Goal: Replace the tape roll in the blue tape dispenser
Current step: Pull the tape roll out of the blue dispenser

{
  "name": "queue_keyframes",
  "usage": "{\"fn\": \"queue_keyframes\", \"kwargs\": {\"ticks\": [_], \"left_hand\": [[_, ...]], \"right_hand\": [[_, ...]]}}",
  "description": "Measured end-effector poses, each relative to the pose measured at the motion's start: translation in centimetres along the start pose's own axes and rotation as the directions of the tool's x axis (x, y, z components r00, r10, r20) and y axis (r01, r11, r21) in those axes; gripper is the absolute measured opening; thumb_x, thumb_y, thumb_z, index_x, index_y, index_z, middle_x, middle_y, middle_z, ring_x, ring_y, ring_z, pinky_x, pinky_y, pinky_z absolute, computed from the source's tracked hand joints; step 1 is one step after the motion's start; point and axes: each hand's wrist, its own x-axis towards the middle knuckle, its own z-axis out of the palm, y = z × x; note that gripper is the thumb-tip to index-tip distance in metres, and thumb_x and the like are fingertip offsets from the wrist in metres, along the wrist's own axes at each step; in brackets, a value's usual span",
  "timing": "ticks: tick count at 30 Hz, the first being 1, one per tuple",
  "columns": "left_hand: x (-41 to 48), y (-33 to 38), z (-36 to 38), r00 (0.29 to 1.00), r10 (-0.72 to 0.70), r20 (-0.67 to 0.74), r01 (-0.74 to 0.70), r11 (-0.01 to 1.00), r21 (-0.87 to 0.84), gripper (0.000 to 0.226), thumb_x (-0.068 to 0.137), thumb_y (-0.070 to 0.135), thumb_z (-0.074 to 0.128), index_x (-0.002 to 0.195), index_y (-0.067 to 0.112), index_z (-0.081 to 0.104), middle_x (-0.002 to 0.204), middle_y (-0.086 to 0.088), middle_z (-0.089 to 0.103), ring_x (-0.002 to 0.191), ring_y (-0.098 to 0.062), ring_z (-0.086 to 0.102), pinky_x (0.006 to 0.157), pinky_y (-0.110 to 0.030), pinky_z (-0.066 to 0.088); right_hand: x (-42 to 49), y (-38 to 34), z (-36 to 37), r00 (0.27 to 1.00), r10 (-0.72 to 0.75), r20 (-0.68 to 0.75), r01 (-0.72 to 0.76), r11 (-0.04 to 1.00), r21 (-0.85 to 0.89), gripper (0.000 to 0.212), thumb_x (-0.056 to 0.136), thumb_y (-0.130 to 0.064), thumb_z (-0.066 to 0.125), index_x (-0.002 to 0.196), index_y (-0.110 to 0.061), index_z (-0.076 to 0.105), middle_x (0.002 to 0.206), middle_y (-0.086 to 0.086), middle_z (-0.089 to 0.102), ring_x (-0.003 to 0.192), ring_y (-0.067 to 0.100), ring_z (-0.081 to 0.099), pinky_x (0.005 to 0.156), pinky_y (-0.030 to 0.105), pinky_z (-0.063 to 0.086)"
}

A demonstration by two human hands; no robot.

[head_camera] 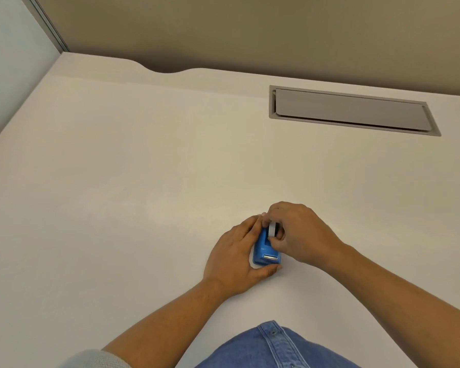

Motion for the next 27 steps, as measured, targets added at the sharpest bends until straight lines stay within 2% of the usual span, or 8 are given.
{"fn": "queue_keyframes", "kwargs": {"ticks": [4, 8, 11, 13, 15, 18, 23, 27], "left_hand": [[0.0, 0.0, 0.2, 1.000, -0.006, -0.016, 0.005, 0.999, -0.039, 0.098, 0.066, 0.085, 0.054, 0.145, 0.043, 0.016, 0.147, 0.016, 0.041, 0.128, -0.002, 0.040, 0.107, -0.022, 0.031], [0.0, 0.2, 0.1, 0.999, -0.034, -0.036, 0.031, 0.997, -0.077, 0.099, 0.059, 0.087, 0.058, 0.141, 0.045, 0.022, 0.141, 0.020, 0.045, 0.124, 0.000, 0.043, 0.104, -0.019, 0.031], [0.0, 0.3, 0.0, 0.998, -0.054, -0.042, 0.050, 0.994, -0.102, 0.100, 0.056, 0.087, 0.061, 0.138, 0.046, 0.024, 0.136, 0.022, 0.048, 0.116, 0.005, 0.045, 0.100, -0.019, 0.038], [-0.2, 0.3, -0.1, 0.997, -0.073, -0.028, 0.069, 0.989, -0.130, 0.107, 0.051, 0.088, 0.062, 0.140, 0.047, 0.020, 0.136, 0.024, 0.047, 0.112, 0.011, 0.041, 0.097, -0.012, 0.033], [-0.2, 0.3, -0.2, 0.996, -0.090, -0.026, 0.086, 0.985, -0.150, 0.107, 0.047, 0.089, 0.063, 0.136, 0.049, 0.020, 0.129, 0.025, 0.050, 0.106, 0.014, 0.039, 0.091, -0.006, 0.026], [-0.2, 0.4, -0.2, 0.994, -0.100, -0.035, 0.095, 0.986, -0.136, 0.102, 0.047, 0.090, 0.062, 0.132, 0.049, 0.022, 0.124, 0.023, 0.053, 0.101, 0.014, 0.038, 0.086, -0.002, 0.024], [-0.1, 0.5, -0.1, 0.996, -0.066, -0.061, 0.059, 0.993, -0.107, 0.096, 0.052, 0.090, 0.059, 0.131, 0.047, 0.026, 0.120, 0.026, 0.051, 0.101, 0.017, 0.033, 0.086, -0.003, 0.022], [0.0, 0.5, -0.2, 0.998, -0.054, -0.036, 0.050, 0.994, -0.094, 0.095, 0.053, 0.090, 0.057, 0.131, 0.045, 0.027, 0.119, 0.024, 0.054, 0.100, 0.013, 0.039, 0.086, -0.006, 0.027]], "right_hand": [[-0.1, -0.2, 0.0, 1.000, -0.004, 0.021, 0.005, 1.000, -0.030, 0.020, 0.076, -0.016, 0.066, 0.095, -0.024, 0.069, 0.086, -0.009, 0.062, 0.073, 0.009, 0.052, 0.065, 0.021, 0.045], [-0.3, -0.3, -0.1, 0.999, 0.005, 0.033, -0.004, 0.999, -0.034, 0.022, 0.075, -0.016, 0.066, 0.095, -0.025, 0.069, 0.085, -0.010, 0.061, 0.071, 0.009, 0.050, 0.056, 0.010, 0.031], [-0.5, -0.4, -0.2, 0.999, -0.008, 0.031, 0.009, 1.000, -0.025, 0.023, 0.076, -0.018, 0.066, 0.095, -0.028, 0.069, 0.086, -0.011, 0.064, 0.071, 0.006, 0.051, 0.052, 0.006, 0.025], [-0.6, -0.7, 0.0, 0.999, -0.023, 0.023, 0.024, 0.998, -0.060, 0.022, 0.076, -0.021, 0.065, 0.094, -0.032, 0.068, 0.086, -0.014, 0.064, 0.071, 0.003, 0.050, 0.047, 0.006, 0.021], [-0.5, -0.9, 0.2, 0.998, -0.044, 0.046, 0.046, 0.997, -0.060, 0.021, 0.077, -0.020, 0.064, 0.094, -0.031, 0.068, 0.085, -0.014, 0.062, 0.072, 0.004, 0.050, 0.052, 0.007, 0.027], [-0.3, -0.9, 0.3, 0.996, -0.047, 0.078, 0.051, 0.998, -0.046, 0.019, 0.076, -0.018, 0.063, 0.090, -0.029, 0.067, 0.084, -0.012, 0.061, 0.073, 0.008, 0.053, 0.059, 0.016, 0.038], [-0.5, -1.0, 0.0, 0.998, -0.036, 0.058, 0.041, 0.996, -0.083, 0.017, 0.075, -0.020, 0.063, 0.087, -0.032, 0.064, 0.079, -0.013, 0.058, 0.071, 0.006, 0.050, 0.046, 0.009, 0.021], [-0.7, -1.7, -0.7, 1.000, -0.009, 0.020, 0.010, 0.999, -0.046, 0.017, 0.074, -0.018, 0.063, 0.086, -0.030, 0.065, 0.077, -0.013, 0.057, 0.067, 0.005, 0.049, 0.047, 0.008, 0.025]]}}
